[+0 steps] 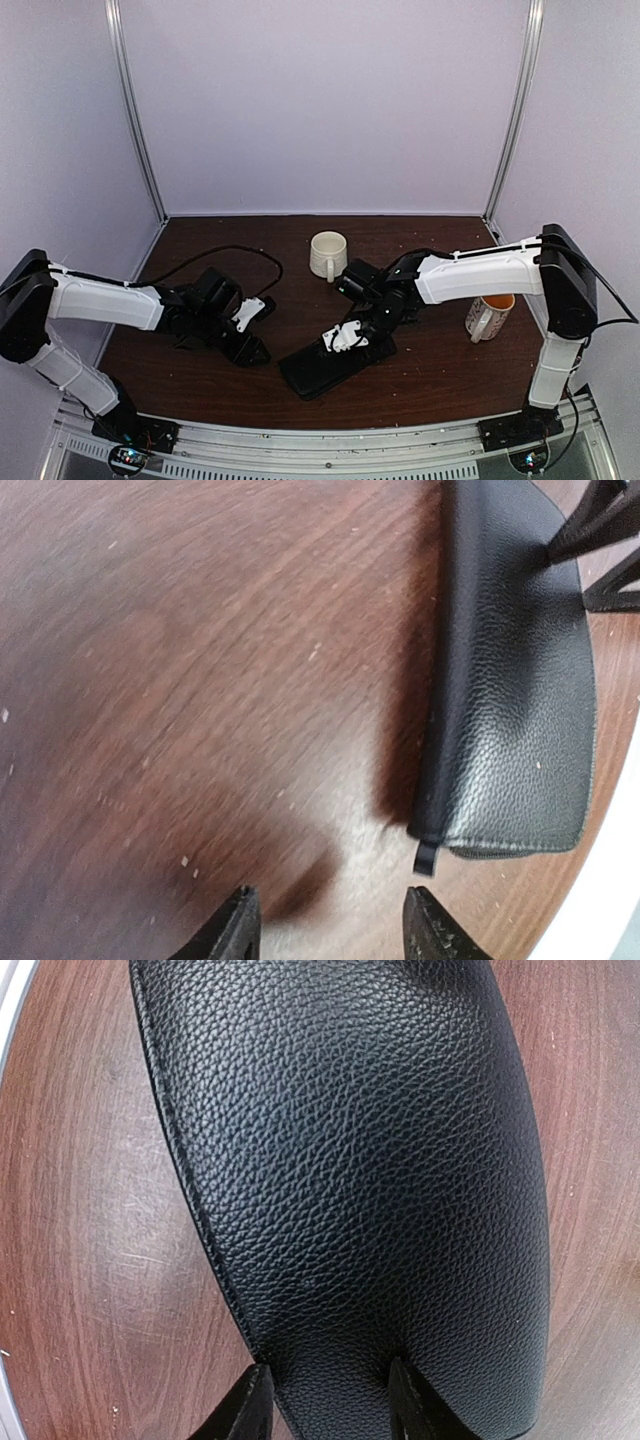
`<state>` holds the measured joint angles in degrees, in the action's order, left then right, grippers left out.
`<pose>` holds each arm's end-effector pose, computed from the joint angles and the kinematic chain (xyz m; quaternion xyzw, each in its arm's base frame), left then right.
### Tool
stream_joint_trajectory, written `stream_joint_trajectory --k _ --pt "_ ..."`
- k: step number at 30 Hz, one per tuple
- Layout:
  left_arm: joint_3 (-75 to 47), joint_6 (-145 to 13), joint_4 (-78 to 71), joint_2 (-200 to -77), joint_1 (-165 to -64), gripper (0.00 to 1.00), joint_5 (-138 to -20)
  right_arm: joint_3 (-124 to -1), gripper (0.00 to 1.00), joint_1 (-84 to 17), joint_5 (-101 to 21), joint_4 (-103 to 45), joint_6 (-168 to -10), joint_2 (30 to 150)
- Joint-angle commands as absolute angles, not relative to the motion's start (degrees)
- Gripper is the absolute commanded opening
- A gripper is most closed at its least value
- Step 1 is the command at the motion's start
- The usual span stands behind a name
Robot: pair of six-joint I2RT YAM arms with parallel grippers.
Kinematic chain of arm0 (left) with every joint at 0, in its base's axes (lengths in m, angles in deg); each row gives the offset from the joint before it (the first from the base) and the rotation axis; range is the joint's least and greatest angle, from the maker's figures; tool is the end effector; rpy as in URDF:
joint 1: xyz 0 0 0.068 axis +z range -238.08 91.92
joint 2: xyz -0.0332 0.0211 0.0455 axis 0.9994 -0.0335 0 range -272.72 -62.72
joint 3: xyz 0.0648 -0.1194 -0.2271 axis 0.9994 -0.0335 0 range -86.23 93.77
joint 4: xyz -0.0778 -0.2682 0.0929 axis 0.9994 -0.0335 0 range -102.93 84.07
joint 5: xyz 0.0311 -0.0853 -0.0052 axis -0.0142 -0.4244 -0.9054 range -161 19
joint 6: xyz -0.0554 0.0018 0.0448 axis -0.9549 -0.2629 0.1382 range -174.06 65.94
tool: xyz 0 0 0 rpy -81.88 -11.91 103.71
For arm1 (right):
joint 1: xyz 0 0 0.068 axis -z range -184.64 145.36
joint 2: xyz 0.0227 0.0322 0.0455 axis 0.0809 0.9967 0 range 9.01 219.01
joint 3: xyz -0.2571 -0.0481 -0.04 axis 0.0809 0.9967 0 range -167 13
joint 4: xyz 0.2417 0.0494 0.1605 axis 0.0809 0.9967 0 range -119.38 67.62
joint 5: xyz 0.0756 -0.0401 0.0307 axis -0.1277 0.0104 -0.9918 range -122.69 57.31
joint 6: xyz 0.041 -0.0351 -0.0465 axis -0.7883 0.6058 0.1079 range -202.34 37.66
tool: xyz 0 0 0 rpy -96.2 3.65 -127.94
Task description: Sort the hair-cutting tools
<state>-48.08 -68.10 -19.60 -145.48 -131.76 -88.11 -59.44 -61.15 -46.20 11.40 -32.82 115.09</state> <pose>0.2032 -0.2179 0.1026 0.2826 0.9092 -0.2557 0.1676 0.2049 0.3347 0.1278 -0.7955 0.5792 0.1245 0.1273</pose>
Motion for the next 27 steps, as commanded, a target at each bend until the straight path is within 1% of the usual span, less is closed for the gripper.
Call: stream_joint_trajectory --k 1,5,7,11,15,19,22,27 --pt "-46.96 -63.86 -13.68 -147.74 -135.22 0.52 -82.94 -58.54 0.40 -61.69 -49.20 14.24 -35.49 118.46" --pt "-45.33 -61.88 -14.47 -150.35 -136.40 0.50 -85.28 -58.63 0.40 -61.68 -49.21 14.13 -35.49 118.53" --pt "-44.62 -61.37 -15.76 -151.02 -136.79 0.50 -84.54 -58.55 0.40 -61.71 -49.21 14.13 -35.49 118.61" --pt "-45.08 -62.09 -17.16 -149.50 -137.66 0.49 -82.44 -58.69 0.40 -61.72 -49.38 14.19 -37.21 118.79" --pt "-45.68 -62.35 -18.01 -147.60 -138.92 0.49 -82.78 -59.02 0.40 -61.83 -49.33 14.58 -37.15 118.80" --pt "-44.47 -61.47 -19.49 -149.13 -140.25 0.49 -82.64 -59.07 0.39 -61.77 -49.30 14.65 -37.24 119.01" --pt "-43.13 -61.28 -20.58 -151.88 -140.69 0.44 -82.11 -59.16 0.39 -61.78 -49.38 14.72 -37.30 119.31" --pt "-41.32 -62.46 -22.18 -154.37 -140.99 0.35 -76.71 -58.89 0.38 -61.79 -49.39 14.74 -37.51 119.01"
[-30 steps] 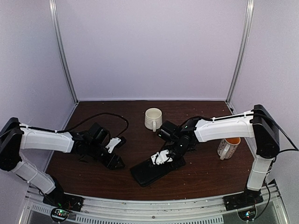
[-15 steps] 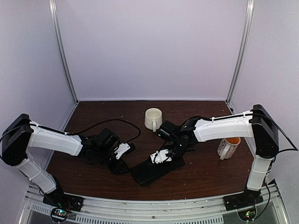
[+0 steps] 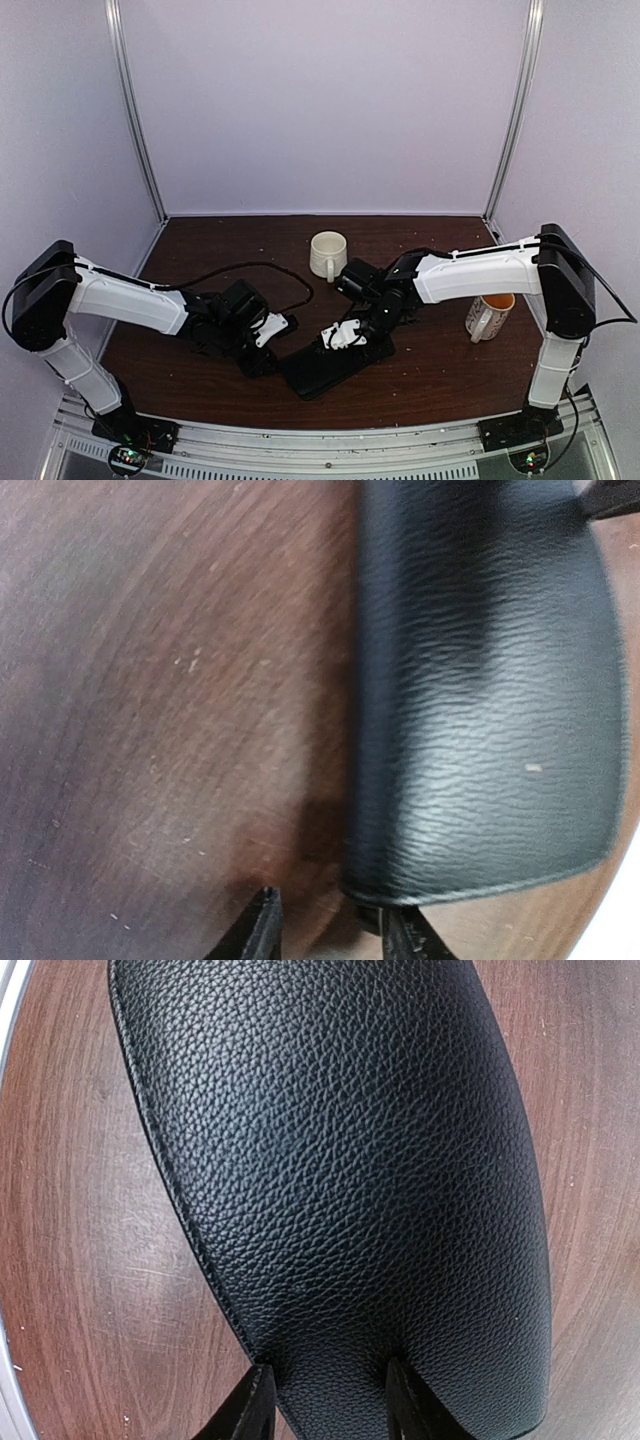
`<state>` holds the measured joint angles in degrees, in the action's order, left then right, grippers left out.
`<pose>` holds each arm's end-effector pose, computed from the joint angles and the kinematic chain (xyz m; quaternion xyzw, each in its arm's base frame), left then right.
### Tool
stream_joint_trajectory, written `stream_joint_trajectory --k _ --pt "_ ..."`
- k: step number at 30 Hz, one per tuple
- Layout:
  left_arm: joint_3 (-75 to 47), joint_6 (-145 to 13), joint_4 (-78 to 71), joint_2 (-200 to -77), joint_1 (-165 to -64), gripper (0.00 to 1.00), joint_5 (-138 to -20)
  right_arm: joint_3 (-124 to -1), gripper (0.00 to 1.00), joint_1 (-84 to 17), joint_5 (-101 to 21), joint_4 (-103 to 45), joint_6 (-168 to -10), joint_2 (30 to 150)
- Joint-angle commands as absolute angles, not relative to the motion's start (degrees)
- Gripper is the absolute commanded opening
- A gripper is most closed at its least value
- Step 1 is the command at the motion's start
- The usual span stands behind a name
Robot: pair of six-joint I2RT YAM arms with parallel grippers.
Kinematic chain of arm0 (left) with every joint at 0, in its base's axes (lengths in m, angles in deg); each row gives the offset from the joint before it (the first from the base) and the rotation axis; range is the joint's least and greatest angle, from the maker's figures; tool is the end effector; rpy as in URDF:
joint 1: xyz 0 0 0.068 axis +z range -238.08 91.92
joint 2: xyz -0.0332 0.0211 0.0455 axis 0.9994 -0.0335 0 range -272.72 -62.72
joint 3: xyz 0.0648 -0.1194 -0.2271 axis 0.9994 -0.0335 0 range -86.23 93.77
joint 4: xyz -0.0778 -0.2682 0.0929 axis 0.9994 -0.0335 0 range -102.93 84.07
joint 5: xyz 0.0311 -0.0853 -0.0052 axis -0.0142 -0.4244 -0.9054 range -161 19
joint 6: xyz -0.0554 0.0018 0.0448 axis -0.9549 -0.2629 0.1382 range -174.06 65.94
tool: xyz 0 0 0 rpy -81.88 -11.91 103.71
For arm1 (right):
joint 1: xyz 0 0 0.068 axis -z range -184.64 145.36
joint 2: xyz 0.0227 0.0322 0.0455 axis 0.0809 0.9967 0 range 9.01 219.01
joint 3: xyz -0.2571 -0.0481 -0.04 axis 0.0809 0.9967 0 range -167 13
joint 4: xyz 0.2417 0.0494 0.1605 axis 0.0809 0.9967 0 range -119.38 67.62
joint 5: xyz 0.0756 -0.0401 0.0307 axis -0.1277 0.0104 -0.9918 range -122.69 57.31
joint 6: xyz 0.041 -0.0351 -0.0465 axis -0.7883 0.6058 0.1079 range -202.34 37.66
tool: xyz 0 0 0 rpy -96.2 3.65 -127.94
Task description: Sort the hair-cutting tools
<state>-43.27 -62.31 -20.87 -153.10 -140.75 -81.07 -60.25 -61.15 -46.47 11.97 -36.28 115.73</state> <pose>0.1836 -0.2577 0.0869 0.3850 0.8876 -0.1941 0.1619 0.2059 0.3366 0.1276 -0.7777 0.6031 0.1304 0.1198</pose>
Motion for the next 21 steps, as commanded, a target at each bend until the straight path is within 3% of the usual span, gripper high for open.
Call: stream_joint_trajectory --k 1,12,21 --pt "-41.32 -62.68 -21.88 -154.38 -140.99 0.32 -76.34 -58.81 0.38 -61.85 -49.36 14.65 -37.47 119.04" --pt "-42.13 -64.87 -18.69 -154.45 -141.08 0.00 -80.50 -59.96 0.37 -61.69 -49.00 13.44 -42.95 120.39" --pt "-39.26 -63.76 -21.47 -155.26 -140.91 0.00 -76.27 -56.22 0.41 -63.18 -48.06 8.68 -46.72 113.14"
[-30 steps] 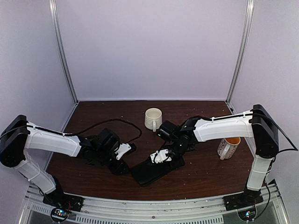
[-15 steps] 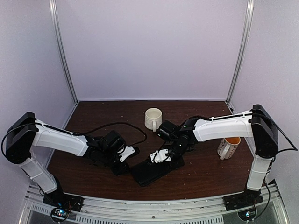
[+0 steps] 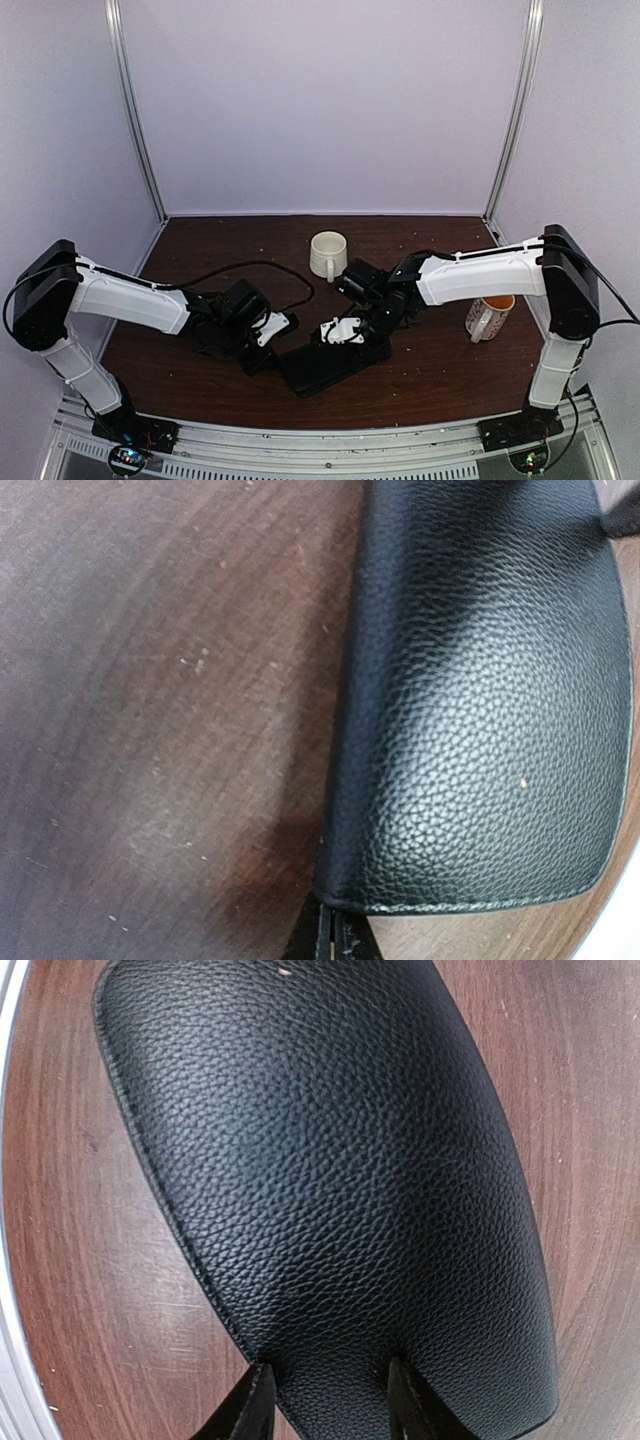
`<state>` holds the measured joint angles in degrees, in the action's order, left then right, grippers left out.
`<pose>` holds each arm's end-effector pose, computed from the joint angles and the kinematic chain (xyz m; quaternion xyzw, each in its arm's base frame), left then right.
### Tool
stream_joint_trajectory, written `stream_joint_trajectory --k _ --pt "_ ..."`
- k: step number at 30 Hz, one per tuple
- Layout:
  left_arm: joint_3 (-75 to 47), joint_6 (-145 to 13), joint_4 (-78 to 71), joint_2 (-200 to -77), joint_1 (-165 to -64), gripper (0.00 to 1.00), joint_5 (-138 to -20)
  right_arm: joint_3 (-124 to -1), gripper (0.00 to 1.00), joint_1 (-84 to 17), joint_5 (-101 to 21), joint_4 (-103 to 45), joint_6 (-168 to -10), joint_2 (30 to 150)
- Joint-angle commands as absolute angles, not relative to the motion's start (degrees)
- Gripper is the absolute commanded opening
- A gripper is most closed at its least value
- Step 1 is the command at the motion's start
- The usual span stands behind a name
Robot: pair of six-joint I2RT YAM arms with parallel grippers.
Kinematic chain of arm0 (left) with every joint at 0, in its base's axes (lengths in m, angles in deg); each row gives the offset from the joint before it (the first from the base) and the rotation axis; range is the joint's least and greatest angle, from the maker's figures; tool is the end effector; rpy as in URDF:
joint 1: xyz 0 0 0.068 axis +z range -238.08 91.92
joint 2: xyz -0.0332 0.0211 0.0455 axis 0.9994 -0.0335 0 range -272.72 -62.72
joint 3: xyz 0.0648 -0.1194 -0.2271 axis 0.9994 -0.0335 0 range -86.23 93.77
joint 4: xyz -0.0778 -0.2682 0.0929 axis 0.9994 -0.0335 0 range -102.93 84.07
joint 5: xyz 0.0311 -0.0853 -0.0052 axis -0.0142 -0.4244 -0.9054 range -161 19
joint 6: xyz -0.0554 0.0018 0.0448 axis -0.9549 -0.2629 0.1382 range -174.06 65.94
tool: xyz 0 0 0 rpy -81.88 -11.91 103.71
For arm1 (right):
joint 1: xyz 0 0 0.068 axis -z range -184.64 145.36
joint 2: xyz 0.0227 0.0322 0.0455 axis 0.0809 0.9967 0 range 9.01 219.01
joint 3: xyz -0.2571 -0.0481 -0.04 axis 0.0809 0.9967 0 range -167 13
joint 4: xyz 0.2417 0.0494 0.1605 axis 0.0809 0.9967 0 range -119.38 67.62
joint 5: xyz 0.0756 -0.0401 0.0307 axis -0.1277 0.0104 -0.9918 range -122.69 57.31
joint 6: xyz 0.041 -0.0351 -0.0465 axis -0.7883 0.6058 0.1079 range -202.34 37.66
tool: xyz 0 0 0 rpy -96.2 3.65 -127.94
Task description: Sort the hair-cutting tools
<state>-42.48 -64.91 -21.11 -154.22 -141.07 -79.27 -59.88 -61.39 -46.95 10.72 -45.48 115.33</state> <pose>0.1854 -0.2600 0.0846 0.3643 0.8988 -0.1829 0.1611 0.2047 0.3387 0.1292 -0.7281 0.6592 0.1455 0.1188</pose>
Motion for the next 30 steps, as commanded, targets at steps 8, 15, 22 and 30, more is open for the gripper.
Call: stream_joint_trajectory --k 8,15,22,30 --pt "-36.58 -62.97 -18.62 -158.52 -138.36 0.00 -77.98 -58.00 0.45 -65.55 -44.85 7.11 -43.16 112.06" --pt "-34.35 -60.20 -20.17 -159.91 -136.90 0.00 -78.02 -60.98 0.47 -68.85 -46.17 7.58 -42.97 114.82" --pt "-33.63 -60.15 -20.09 -160.49 -136.91 0.00 -79.21 -61.06 0.48 -69.61 -43.75 4.33 -45.94 113.91" --pt "-33.39 -60.70 -20.43 -161.31 -136.86 0.00 -80.72 -59.91 0.48 -74.19 -32.26 -3.71 -51.84 118.33"
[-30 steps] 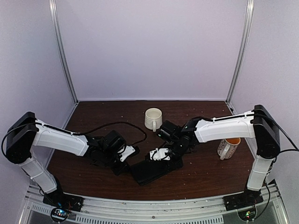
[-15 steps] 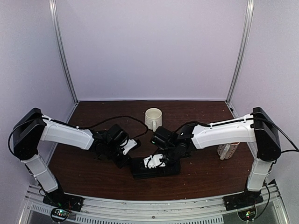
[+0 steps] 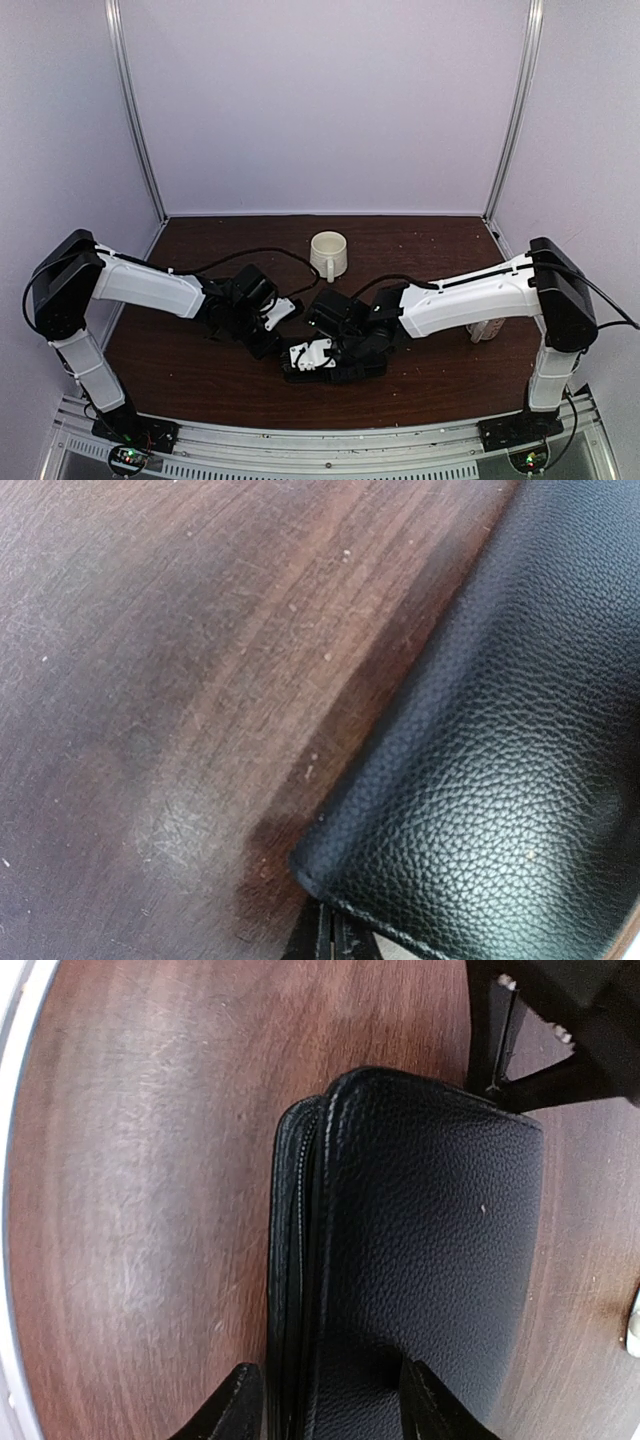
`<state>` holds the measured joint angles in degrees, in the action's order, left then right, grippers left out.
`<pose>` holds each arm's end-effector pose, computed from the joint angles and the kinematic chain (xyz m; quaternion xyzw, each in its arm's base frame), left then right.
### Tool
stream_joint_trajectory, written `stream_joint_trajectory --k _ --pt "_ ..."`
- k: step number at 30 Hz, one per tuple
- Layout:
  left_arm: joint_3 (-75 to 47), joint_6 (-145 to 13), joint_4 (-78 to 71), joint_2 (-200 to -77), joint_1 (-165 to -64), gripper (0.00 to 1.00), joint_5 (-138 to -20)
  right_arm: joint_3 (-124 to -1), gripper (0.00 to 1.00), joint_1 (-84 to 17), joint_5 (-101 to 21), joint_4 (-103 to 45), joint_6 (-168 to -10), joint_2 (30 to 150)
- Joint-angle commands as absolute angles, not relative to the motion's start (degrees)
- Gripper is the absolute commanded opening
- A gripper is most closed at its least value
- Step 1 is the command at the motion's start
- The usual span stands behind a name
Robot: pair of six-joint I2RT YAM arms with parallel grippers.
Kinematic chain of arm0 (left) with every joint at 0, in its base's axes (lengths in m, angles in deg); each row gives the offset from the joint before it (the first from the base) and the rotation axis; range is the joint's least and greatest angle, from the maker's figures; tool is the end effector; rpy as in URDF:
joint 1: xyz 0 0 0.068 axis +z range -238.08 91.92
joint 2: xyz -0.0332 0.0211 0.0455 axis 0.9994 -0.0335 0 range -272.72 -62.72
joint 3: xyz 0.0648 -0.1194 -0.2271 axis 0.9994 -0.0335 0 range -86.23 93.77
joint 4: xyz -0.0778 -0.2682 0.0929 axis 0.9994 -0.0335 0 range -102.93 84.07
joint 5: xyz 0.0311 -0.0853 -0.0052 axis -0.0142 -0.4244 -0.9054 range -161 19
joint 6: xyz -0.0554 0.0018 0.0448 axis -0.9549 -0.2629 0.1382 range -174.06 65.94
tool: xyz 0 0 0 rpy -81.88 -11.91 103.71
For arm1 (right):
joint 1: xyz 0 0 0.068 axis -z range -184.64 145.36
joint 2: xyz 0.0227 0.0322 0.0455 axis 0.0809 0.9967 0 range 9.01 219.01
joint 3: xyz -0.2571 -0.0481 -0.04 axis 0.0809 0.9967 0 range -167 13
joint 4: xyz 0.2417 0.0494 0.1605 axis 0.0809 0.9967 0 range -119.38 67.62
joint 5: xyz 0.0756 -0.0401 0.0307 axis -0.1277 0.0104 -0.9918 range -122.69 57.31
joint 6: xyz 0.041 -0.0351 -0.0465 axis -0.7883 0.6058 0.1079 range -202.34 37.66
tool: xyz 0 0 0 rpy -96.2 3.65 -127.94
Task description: Sort the hair-cutting tools
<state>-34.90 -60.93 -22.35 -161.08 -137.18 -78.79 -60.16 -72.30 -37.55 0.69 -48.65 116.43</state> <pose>0.2236 -0.2704 0.0843 0.3643 0.9002 -0.1659 0.1713 0.1546 0.3894 0.1301 -0.7595 0.6101 0.1044 0.2003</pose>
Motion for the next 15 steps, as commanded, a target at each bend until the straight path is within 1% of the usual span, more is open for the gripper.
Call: stream_joint_trajectory --k 1,3,6,8,12,15 --pt "-33.45 -60.73 -20.36 -161.14 -136.86 0.00 -80.68 -59.39 0.47 -74.32 -32.52 -4.13 -51.92 118.49" --pt "-33.34 -60.74 -20.49 -160.98 -136.87 0.00 -80.31 -58.92 0.45 -74.43 -33.09 -4.43 -52.46 119.04" --pt "-33.35 -60.78 -20.69 -160.82 -136.86 0.00 -79.89 -59.23 0.35 -74.46 -31.51 -4.78 -54.62 120.96" --pt "-33.96 -61.02 -20.43 -160.27 -136.88 0.00 -79.87 -59.76 0.32 -74.36 -29.58 -5.16 -56.70 122.32" --pt "-36.01 -61.51 -19.61 -159.29 -136.82 0.00 -79.30 -61.23 0.31 -74.25 -29.20 -3.51 -58.43 125.17" --pt "-36.15 -61.63 -19.62 -159.18 -136.82 0.00 -79.27 -61.44 0.37 -74.32 -30.64 -2.65 -57.62 126.69"
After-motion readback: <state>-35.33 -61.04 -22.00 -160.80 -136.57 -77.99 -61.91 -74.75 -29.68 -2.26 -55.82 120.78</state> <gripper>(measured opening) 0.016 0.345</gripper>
